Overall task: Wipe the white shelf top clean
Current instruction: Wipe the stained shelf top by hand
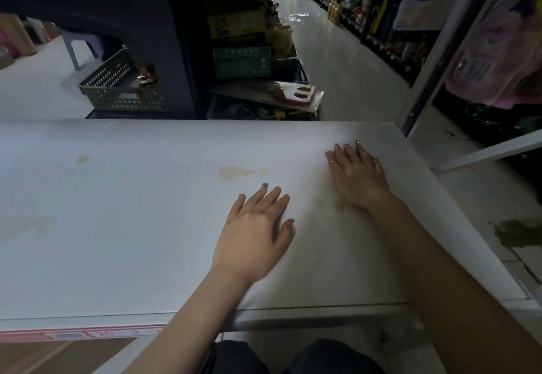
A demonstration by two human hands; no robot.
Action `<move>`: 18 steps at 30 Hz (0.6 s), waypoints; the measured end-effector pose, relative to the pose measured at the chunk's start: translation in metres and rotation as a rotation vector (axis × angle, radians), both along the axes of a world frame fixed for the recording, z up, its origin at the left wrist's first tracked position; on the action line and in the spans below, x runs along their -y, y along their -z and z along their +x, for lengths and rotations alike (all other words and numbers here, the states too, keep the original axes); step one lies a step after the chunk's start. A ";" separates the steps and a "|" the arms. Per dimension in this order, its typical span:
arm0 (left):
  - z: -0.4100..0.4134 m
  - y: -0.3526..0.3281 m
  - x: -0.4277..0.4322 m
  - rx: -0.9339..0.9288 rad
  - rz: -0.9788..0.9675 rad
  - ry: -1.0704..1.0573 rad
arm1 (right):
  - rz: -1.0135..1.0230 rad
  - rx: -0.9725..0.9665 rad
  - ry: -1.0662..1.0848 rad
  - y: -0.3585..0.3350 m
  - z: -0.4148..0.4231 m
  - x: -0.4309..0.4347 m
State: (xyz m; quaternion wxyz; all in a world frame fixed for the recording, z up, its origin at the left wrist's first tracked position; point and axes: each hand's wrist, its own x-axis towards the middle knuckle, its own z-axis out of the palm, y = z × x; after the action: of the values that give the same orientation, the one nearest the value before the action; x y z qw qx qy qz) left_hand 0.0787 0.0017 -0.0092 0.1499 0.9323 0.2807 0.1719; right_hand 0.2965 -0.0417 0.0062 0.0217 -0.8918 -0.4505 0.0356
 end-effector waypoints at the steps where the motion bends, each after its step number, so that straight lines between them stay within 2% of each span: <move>1: 0.000 0.000 0.000 0.004 0.005 0.002 | 0.020 -0.029 0.021 -0.002 0.002 -0.005; 12: 0.001 0.004 -0.003 0.007 0.029 0.005 | 0.052 -0.076 0.058 -0.006 0.027 -0.048; 18: 0.001 0.005 -0.002 0.005 0.040 0.008 | 0.057 -0.026 0.060 -0.004 0.037 -0.065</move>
State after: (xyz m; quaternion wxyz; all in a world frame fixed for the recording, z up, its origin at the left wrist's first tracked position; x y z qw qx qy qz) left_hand 0.0799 0.0042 -0.0141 0.1327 0.9357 0.2733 0.1792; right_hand 0.3336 0.0238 0.0105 0.0540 -0.9034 -0.4240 0.0335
